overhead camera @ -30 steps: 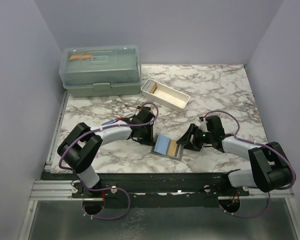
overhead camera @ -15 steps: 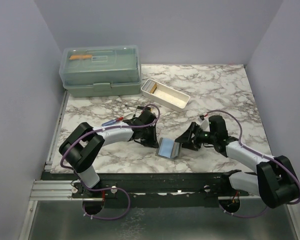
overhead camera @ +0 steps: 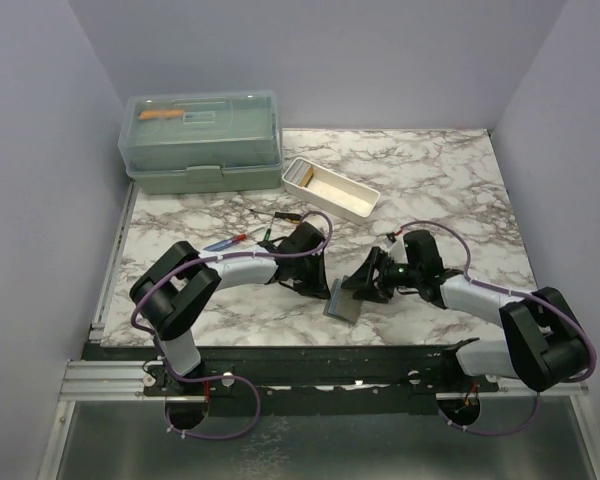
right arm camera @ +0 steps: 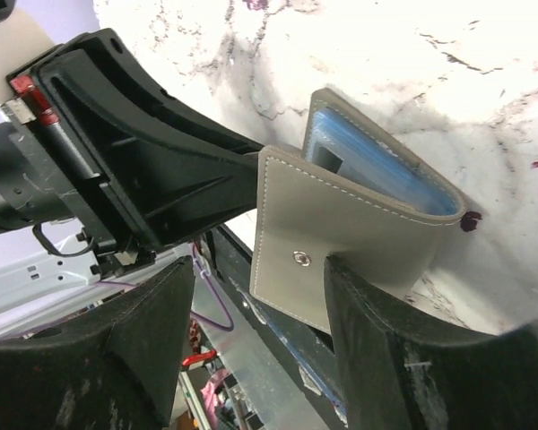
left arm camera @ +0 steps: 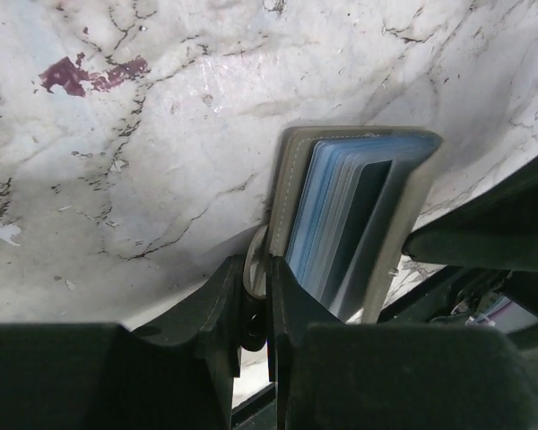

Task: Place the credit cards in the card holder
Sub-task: Close the card holder at the center of the board.

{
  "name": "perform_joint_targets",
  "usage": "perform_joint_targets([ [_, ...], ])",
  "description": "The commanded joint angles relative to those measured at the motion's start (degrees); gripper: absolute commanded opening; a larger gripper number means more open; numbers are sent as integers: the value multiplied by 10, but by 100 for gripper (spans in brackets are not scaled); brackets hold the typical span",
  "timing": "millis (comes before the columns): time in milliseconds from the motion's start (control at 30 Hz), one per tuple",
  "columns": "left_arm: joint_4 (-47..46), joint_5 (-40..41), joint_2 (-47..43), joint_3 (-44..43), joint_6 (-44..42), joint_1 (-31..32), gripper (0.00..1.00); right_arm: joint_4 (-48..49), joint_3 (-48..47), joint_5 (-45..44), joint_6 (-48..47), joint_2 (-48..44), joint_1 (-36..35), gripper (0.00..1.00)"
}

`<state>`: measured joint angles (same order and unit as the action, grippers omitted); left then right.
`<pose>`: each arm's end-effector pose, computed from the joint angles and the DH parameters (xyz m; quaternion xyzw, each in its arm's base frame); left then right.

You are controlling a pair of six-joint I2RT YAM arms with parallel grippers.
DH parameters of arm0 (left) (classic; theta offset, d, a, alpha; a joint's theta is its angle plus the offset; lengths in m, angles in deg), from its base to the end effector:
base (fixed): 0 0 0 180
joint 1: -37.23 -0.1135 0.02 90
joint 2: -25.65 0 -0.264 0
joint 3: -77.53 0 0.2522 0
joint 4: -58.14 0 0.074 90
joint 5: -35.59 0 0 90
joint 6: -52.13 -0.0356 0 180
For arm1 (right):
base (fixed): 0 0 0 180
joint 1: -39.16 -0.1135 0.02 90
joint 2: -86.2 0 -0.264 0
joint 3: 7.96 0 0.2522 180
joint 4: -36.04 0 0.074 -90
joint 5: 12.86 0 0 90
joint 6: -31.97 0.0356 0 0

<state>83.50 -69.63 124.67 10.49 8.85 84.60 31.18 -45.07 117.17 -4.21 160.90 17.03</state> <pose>0.2192 -0.2519 0.1494 0.0426 0.9510 -0.2906 0.0969 0.1997 0.1059 0.1460 0.1020 0.8649 0.4800 0.1059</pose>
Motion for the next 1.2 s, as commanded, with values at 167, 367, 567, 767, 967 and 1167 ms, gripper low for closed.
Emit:
perform_joint_targets([
  [167, -2, -11, -59, 47, 0, -15, 38, 12, 0, -21, -24, 49, -7, 57],
  [367, 7, -8, -81, 48, -2, -21, 51, -4, -14, -34, -39, 74, -16, 43],
  [567, 10, -5, -87, 42, -7, -20, 57, -9, -19, -43, -43, 85, -26, 35],
  [767, 30, 18, -94, 24, -25, -21, 41, -18, -26, -49, -46, 89, -33, 29],
  [967, 42, 26, -99, 12, -29, -16, 32, -26, -33, -53, -54, 97, -36, 25],
  [1167, 62, 39, -103, -1, -40, -14, 33, -23, -34, -51, -55, 102, -40, 24],
])
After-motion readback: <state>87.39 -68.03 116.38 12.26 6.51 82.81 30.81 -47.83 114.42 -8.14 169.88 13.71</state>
